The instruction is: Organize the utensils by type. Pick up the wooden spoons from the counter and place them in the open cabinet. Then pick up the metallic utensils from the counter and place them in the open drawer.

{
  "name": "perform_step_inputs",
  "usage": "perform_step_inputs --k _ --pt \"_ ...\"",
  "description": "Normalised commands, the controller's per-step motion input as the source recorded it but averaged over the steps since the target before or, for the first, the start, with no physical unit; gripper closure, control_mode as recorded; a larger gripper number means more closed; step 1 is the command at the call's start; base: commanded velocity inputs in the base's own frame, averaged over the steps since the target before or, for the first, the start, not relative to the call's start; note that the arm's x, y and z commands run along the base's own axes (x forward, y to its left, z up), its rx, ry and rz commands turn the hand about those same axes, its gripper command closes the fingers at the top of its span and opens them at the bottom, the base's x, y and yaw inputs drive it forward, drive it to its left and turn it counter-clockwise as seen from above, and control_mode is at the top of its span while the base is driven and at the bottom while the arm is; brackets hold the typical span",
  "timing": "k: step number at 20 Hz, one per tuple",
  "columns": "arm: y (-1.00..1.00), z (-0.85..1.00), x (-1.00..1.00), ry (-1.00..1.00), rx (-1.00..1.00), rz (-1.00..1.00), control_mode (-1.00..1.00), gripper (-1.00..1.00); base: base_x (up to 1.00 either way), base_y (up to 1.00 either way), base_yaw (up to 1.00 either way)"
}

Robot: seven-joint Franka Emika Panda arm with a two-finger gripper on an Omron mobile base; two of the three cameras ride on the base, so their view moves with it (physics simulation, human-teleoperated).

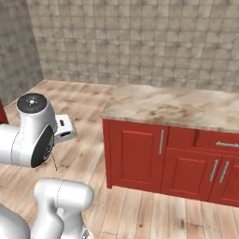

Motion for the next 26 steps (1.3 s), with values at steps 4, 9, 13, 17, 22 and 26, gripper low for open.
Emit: perform_step_inputs --k 4,9,13,17,22,26 --pt "0.00 0.00 0.00 0.00 0.00 0.00 1.00 1.00 0.07 0.45 0.86" --pt "0.00 0.00 0.00 0.00 0.00 0.00 1.00 1.00 0.11 0.36 0.83" --pt "0.00 0.00 0.00 0.00 0.00 0.00 1.00 1.00 0.13 0.30 0.78" --pt "0.00 0.00 0.00 0.00 0.00 0.00 1.00 1.00 0.17 0.28 0.74" --pt "0.00 0.00 0.00 0.00 0.00 0.00 1.00 1.00 0.16 0.28 0.72" --pt "0.00 0.00 0.00 0.00 0.00 0.00 1.00 1.00 0.31 0.23 0.70"
